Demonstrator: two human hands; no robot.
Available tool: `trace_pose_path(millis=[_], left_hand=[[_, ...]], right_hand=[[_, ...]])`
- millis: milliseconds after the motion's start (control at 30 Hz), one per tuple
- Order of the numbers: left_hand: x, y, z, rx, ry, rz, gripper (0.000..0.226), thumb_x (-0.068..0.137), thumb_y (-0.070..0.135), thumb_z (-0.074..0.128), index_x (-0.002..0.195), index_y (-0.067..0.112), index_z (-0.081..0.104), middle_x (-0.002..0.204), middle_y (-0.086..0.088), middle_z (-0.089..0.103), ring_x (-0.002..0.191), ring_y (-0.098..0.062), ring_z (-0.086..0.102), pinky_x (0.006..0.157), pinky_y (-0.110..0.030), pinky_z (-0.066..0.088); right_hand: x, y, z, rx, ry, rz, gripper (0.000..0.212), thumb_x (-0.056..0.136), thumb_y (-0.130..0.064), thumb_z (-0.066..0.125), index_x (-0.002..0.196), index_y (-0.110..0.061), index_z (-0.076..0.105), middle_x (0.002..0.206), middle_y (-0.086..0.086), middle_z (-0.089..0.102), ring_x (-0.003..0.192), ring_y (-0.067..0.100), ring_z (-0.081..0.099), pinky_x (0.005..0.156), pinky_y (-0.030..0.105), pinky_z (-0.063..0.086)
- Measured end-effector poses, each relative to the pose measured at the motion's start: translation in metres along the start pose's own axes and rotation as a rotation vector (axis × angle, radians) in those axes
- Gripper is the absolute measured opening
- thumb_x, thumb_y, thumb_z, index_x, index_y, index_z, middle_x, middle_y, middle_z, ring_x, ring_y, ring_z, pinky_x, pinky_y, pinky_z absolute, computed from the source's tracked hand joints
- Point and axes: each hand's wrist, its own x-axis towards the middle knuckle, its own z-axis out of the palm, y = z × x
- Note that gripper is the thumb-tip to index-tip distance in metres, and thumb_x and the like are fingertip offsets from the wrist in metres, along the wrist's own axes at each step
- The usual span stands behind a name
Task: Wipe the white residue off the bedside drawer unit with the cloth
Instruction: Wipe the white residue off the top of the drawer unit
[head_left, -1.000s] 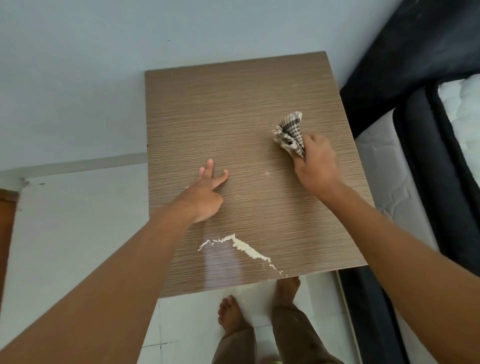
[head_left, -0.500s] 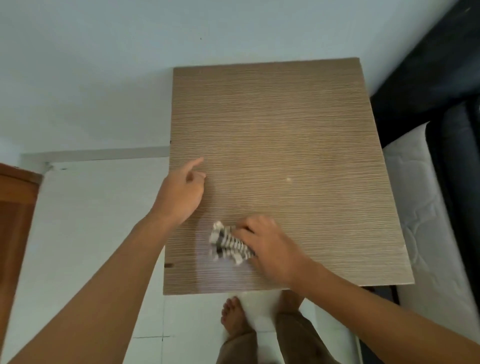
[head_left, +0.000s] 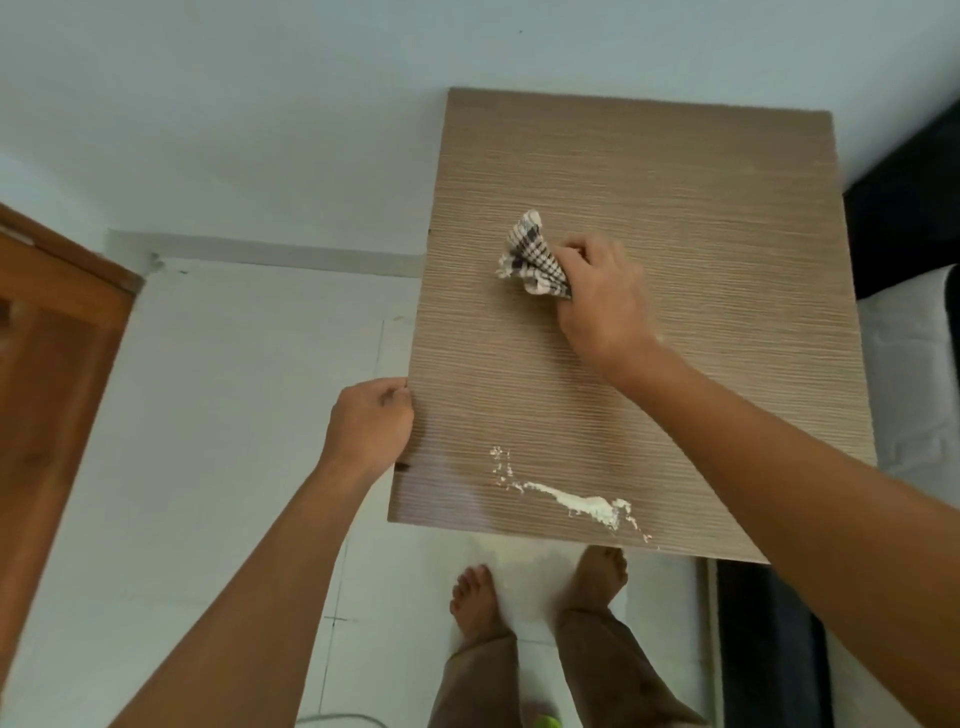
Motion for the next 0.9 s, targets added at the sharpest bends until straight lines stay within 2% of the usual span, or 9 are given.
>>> trace_pose_path(millis=[67, 133, 367, 433, 567, 667, 733, 833, 900], left_hand=[[0.001, -0.004, -0.004, -0.157, -0.056, -0.074, 0.025, 0.085, 0.021, 0.044, 0.077, 0.013, 0.067, 0.091, -0.008, 0.071, 0.090, -0.031, 0.067, 0.094, -0.048, 0.051], [0.000, -0.003, -0.007, -0.319, -0.110, -0.136, 0.018, 0.085, 0.019, 0.049, 0.079, 0.015, 0.066, 0.085, -0.005, 0.069, 0.086, -0.024, 0.066, 0.093, -0.043, 0.052], [0.001, -0.004, -0.010, -0.615, -0.120, -0.241, 0.039, 0.107, 0.033, 0.027, 0.119, 0.011, 0.057, 0.104, -0.009, 0.064, 0.093, -0.021, 0.062, 0.074, -0.033, 0.049], [-0.003, -0.005, -0.007, -0.548, -0.063, -0.214, 0.035, 0.106, 0.029, 0.028, 0.117, 0.013, 0.057, 0.098, -0.006, 0.064, 0.086, -0.018, 0.062, 0.068, -0.031, 0.051], [-0.006, -0.017, 0.006, -0.141, 0.047, 0.040, 0.034, 0.102, 0.033, 0.040, 0.132, 0.022, 0.053, 0.125, -0.005, 0.060, 0.115, -0.022, 0.057, 0.099, -0.037, 0.046], [-0.017, -0.018, 0.018, 0.146, 0.103, 0.172, 0.064, 0.097, 0.041, 0.050, 0.153, 0.025, 0.023, 0.158, -0.005, 0.026, 0.148, -0.023, 0.017, 0.113, -0.043, 0.029], [-0.025, -0.013, 0.029, 0.258, 0.062, 0.194, 0.080, 0.093, 0.049, 0.054, 0.155, 0.029, 0.007, 0.164, -0.005, 0.003, 0.151, -0.021, -0.007, 0.117, -0.047, 0.019], [-0.029, -0.007, 0.047, 0.385, -0.048, 0.139, 0.102, 0.083, 0.061, 0.060, 0.155, 0.031, -0.007, 0.163, -0.012, -0.014, 0.149, -0.027, -0.017, 0.120, -0.050, 0.003], [-0.029, -0.006, 0.057, 0.404, -0.092, 0.084, 0.113, 0.077, 0.065, 0.064, 0.154, 0.033, -0.012, 0.161, -0.016, -0.017, 0.149, -0.030, -0.016, 0.118, -0.052, -0.003]], right_hand=[[0.006, -0.005, 0.020, -0.040, 0.025, 0.102, 0.042, 0.086, -0.009, 0.052, 0.127, -0.021, 0.056, 0.126, 0.004, 0.054, 0.115, 0.025, 0.045, 0.096, 0.037, 0.029], [0.004, -0.019, 0.031, -0.029, 0.036, 0.112, 0.042, 0.085, -0.009, 0.051, 0.125, -0.021, 0.056, 0.124, 0.004, 0.054, 0.114, 0.025, 0.044, 0.098, 0.036, 0.025], [-0.057, -0.066, 0.029, 0.080, -0.255, -0.416, 0.047, 0.083, -0.027, 0.053, 0.129, -0.018, 0.057, 0.119, 0.003, 0.059, 0.112, 0.025, 0.049, 0.099, 0.039, 0.028], [-0.084, -0.065, 0.025, 0.055, -0.315, -0.522, 0.050, 0.079, -0.024, 0.057, 0.128, -0.019, 0.058, 0.117, 0.002, 0.061, 0.108, 0.025, 0.051, 0.097, 0.040, 0.033], [-0.138, -0.042, 0.007, 0.026, -0.355, -0.626, 0.044, 0.078, -0.021, 0.054, 0.122, -0.020, 0.062, 0.112, -0.001, 0.063, 0.100, 0.022, 0.052, 0.090, 0.036, 0.033], [-0.175, -0.018, -0.012, -0.047, -0.417, -0.628, 0.048, 0.073, -0.022, 0.057, 0.120, -0.026, 0.062, 0.111, -0.006, 0.063, 0.098, 0.018, 0.050, 0.091, 0.034, 0.031], [-0.197, -0.006, -0.022, -0.089, -0.487, -0.603, 0.057, 0.065, -0.025, 0.073, 0.120, -0.030, 0.059, 0.111, -0.009, 0.062, 0.099, 0.017, 0.051, 0.091, 0.035, 0.031], [-0.222, 0.002, -0.038, -0.035, -0.494, -0.511, 0.061, 0.063, -0.023, 0.074, 0.120, -0.030, 0.054, 0.110, -0.011, 0.061, 0.099, 0.015, 0.055, 0.090, 0.033, 0.032], [-0.228, 0.000, -0.052, 0.084, -0.409, -0.364, 0.051, 0.070, -0.019, 0.060, 0.119, -0.026, 0.050, 0.107, -0.007, 0.061, 0.098, 0.014, 0.053, 0.088, 0.031, 0.035]])
